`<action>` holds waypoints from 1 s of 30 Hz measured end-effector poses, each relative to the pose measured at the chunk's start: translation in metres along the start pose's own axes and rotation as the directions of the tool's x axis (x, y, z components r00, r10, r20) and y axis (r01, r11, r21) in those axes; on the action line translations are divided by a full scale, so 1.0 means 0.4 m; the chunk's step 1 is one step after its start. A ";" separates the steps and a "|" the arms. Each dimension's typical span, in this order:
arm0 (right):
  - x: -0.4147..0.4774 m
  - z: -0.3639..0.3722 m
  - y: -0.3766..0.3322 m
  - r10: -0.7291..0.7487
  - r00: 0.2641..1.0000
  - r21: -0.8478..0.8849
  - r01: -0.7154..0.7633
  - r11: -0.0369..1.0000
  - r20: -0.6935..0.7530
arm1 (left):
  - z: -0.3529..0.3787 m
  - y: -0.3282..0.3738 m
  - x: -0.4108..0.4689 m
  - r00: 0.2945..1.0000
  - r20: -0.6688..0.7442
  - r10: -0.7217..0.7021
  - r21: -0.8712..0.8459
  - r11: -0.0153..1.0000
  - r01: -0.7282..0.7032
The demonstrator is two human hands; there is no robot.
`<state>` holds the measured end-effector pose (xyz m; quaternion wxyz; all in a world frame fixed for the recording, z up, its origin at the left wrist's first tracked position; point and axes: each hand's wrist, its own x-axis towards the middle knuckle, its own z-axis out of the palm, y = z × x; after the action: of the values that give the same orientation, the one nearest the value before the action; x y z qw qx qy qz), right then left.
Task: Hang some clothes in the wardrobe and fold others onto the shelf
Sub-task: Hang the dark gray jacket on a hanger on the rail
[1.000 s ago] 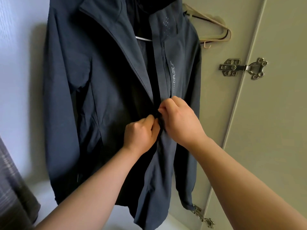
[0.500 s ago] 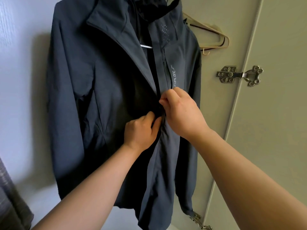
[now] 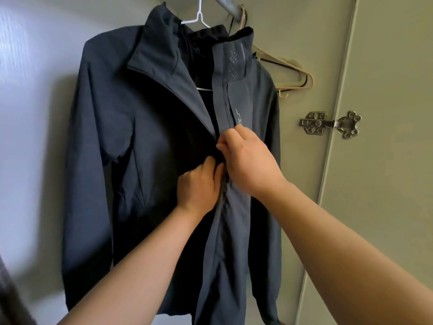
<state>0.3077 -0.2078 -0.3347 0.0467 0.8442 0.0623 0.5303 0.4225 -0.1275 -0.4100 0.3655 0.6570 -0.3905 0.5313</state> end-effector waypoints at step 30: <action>0.157 -0.081 0.063 -0.097 0.993 -0.110 0.089 0.990 -0.070 | -0.002 0.002 0.167 0.997 -0.013 0.070 0.029 0.997 -0.069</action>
<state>0.3068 -0.2226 -0.2611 0.1139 0.8162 0.0749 0.5615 0.4303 -0.1352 -0.3441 0.3400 0.6445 -0.4030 0.5537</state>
